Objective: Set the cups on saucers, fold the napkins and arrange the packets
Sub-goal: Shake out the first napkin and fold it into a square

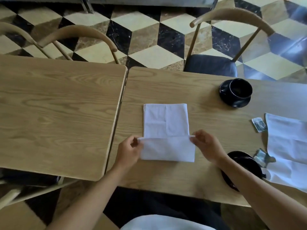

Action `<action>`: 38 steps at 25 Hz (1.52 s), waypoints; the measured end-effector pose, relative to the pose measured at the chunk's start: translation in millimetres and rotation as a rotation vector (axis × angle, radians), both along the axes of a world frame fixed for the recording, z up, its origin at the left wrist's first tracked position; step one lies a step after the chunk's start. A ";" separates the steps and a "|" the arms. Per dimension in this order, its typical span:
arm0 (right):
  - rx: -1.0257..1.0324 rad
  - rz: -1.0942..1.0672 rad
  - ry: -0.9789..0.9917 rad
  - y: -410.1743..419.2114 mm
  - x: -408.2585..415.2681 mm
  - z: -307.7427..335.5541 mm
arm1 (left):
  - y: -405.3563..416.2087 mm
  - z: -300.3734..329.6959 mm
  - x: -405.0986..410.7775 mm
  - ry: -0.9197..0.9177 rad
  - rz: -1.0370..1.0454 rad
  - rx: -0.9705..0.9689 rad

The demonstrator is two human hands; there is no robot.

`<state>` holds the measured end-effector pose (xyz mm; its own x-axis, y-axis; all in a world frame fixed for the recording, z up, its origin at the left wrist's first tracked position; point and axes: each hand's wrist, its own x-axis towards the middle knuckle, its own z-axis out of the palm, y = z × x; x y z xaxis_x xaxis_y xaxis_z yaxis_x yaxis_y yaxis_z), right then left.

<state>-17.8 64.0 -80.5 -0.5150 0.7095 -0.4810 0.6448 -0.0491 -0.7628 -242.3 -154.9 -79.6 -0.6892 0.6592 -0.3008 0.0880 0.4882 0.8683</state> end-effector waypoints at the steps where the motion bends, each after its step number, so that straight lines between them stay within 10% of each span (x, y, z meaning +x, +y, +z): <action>1: 0.032 -0.047 0.013 11.7 -14.8 -7.7 | 21.6 -5.6 -15.2 -0.023 0.059 0.005; 18: 0.423 -0.268 0.022 85.0 -109.4 -97.8 | 143.2 -93.2 -86.1 0.406 0.069 -0.175; 24: 0.870 0.221 -0.057 27.5 -113.2 -97.7 | 123.4 -98.8 -22.2 0.951 -0.376 -0.216; 38: 0.884 0.543 -0.295 16.6 -65.4 -137.2 | 88.7 -133.5 9.5 0.916 -0.573 -0.435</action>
